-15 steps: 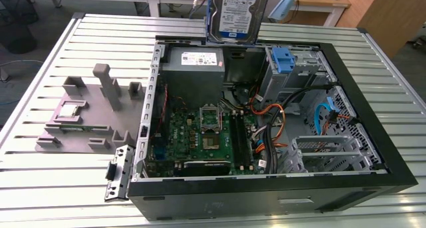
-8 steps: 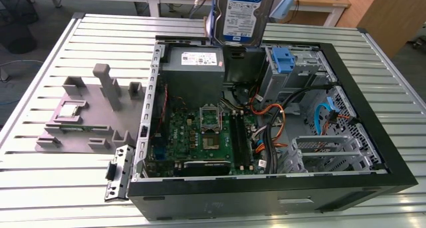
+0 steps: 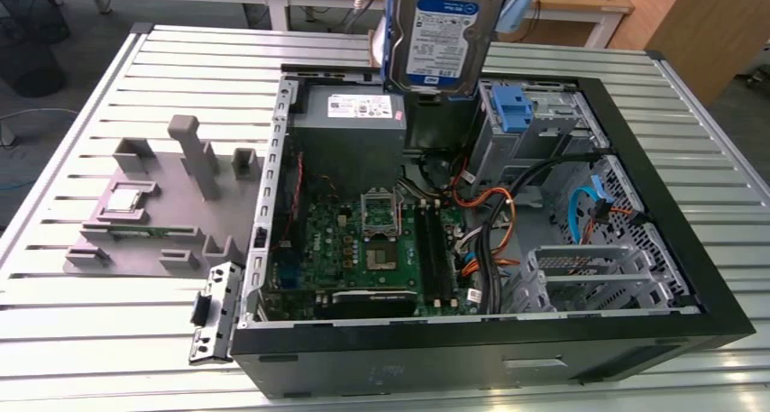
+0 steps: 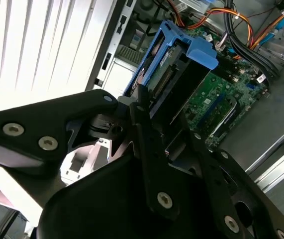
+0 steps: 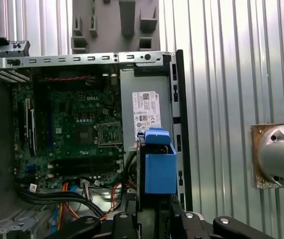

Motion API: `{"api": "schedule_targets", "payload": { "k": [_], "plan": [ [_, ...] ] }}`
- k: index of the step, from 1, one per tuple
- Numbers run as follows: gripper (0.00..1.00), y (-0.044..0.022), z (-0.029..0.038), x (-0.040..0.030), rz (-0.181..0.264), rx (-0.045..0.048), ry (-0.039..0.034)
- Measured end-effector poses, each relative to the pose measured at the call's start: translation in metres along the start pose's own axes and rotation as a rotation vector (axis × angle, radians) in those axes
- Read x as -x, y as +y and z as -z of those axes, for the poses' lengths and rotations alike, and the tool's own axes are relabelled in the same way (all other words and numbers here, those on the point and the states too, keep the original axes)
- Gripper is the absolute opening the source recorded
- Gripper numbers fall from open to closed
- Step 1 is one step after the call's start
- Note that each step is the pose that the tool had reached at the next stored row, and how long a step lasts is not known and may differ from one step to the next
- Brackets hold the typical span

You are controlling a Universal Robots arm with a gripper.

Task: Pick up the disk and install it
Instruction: 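Pick up the disk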

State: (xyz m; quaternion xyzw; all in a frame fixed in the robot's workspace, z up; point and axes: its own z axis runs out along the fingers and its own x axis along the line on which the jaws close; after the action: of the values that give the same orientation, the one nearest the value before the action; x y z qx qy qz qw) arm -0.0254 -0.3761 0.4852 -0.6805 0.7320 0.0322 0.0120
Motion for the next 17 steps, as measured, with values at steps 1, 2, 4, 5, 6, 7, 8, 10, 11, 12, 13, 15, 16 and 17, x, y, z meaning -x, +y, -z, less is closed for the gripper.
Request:
{"api": "schedule_targets", "payload": {
  "k": [1, 2, 4, 5, 6, 7, 8, 10, 11, 12, 13, 15, 16, 17],
  "plan": [
    [0.35, -0.0002, 0.0001, -0.0019, 0.000, 0.0000, 0.0000],
    [0.35, -0.0003, 0.0001, -0.0035, 0.000, 0.0000, 0.0000],
    [0.35, -0.0007, 0.0003, -0.0068, 0.000, 0.0001, 0.0001],
    [0.35, -0.0009, 0.0004, -0.0084, 0.000, 0.0000, 0.0001],
    [0.35, -0.0010, 0.0004, -0.0092, 0.000, 0.0000, -0.0001],
    [0.35, -0.0010, 0.0004, -0.0097, 0.000, 0.0000, 0.0000],
    [0.35, -0.0010, 0.0004, -0.0098, 0.000, 0.0000, -0.0001],
    [0.35, -0.0010, 0.0005, -0.0101, 0.000, 0.0000, 0.0001],
    [0.35, -0.0011, 0.0005, -0.0103, 0.000, 0.0000, 0.0000],
    [0.35, -0.0011, 0.0005, -0.0104, 0.000, 0.0000, 0.0000],
    [0.35, -0.0011, 0.0005, -0.0106, 0.000, 0.0000, 0.0000],
    [0.35, -0.0012, 0.0006, -0.0111, 0.000, 0.0001, 0.0002],
    [0.35, -0.0012, 0.0006, -0.0114, 0.000, 0.0000, 0.0001],
    [0.35, -0.0012, 0.0005, -0.0117, 0.000, -0.0001, 0.0000]
  ]
}}
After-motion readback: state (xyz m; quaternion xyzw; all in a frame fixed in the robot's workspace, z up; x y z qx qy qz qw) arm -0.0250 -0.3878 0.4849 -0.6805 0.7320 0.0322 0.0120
